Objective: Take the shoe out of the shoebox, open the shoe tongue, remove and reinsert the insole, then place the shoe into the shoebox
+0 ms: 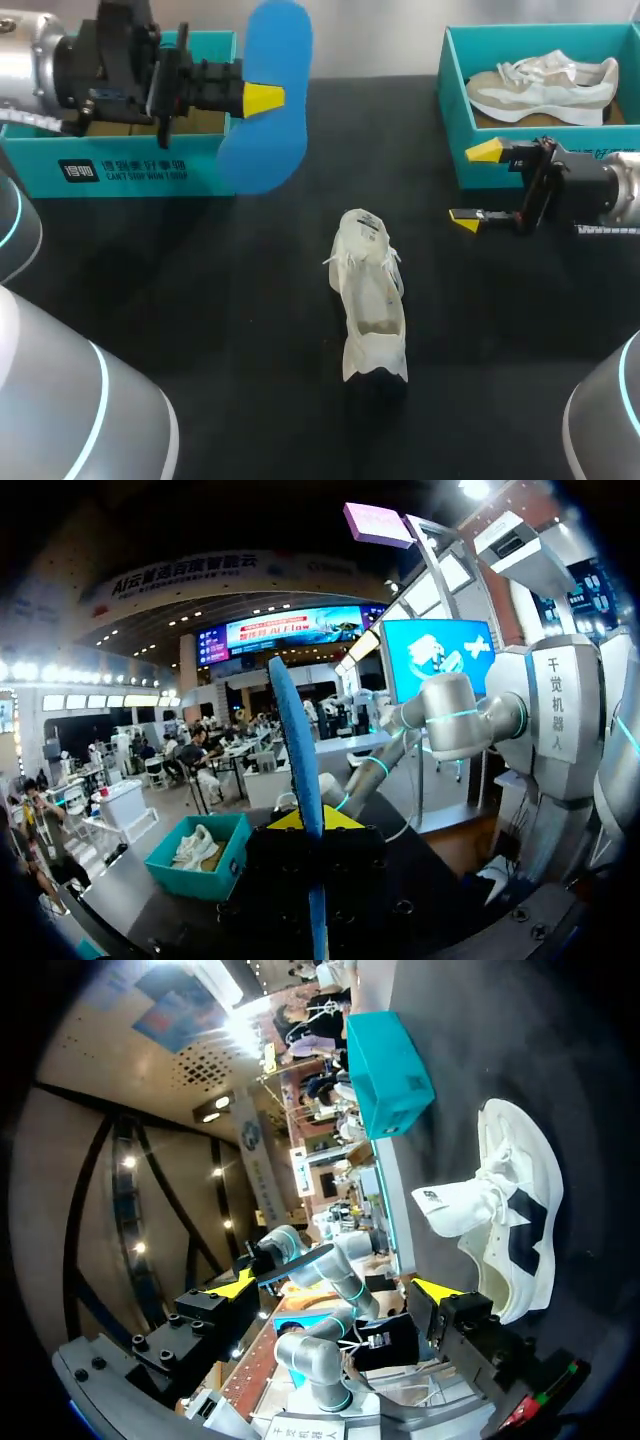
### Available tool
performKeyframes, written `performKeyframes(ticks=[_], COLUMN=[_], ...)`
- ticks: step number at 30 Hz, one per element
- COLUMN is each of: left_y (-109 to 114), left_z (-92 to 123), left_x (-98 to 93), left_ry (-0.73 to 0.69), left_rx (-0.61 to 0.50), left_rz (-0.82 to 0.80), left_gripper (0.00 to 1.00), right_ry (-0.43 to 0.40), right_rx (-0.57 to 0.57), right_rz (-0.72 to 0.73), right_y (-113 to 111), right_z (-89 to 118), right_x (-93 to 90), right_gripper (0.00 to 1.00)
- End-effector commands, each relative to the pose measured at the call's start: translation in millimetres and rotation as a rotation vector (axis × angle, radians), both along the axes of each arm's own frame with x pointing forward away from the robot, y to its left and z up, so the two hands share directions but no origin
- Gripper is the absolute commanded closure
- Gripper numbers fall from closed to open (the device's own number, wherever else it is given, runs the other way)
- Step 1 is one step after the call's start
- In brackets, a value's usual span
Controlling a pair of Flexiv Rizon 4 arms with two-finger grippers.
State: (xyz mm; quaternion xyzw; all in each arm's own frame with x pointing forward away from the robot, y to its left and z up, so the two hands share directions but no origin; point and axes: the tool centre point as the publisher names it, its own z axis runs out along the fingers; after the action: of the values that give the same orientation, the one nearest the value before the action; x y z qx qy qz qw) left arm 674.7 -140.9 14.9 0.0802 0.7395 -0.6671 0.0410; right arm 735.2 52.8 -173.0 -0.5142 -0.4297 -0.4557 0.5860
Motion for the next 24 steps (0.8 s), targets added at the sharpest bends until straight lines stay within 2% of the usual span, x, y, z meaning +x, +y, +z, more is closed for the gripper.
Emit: performKeyframes(ticks=[1, 6, 8, 12, 15, 19, 24], left_y=[-3, -3, -10, -19, -26, -33, -33], left_z=[6, 6, -3, -29, -47, -59, -59], left_x=[6.5, 6.5, 13.1, 25.4, 30.1, 27.2, 27.2], left_ry=[-0.343, -0.343, -0.511, -0.681, -0.742, -0.87, -0.87], left_rx=[0.154, 0.154, 0.195, 0.191, 0.135, -0.094, -0.094], left_rz=[-0.062, -0.062, -0.09, -0.134, -0.159, -0.239, -0.239], left_gripper=[1.0, 1.0, 1.0, 1.0, 1.0, 1.0, 1.0], right_ry=[0.002, 0.002, 0.002, 0.005, 0.004, 0.008, 0.019], right_rx=[-0.017, -0.017, -0.017, -0.008, 0.025, 0.06, 0.061], right_rz=[-0.001, -0.001, -0.001, -0.002, 0.001, 0.009, 0.009], right_y=[1, 1, 1, -1, -2, -2, -4], right_z=[7, 7, 7, 10, 12, 13, 12], right_x=[-1.1, -1.1, -1.1, -0.2, -0.8, -0.2, 2.1], right_gripper=[0.0, 0.0, 0.0, 0.0, 0.0, 0.0, 0.0])
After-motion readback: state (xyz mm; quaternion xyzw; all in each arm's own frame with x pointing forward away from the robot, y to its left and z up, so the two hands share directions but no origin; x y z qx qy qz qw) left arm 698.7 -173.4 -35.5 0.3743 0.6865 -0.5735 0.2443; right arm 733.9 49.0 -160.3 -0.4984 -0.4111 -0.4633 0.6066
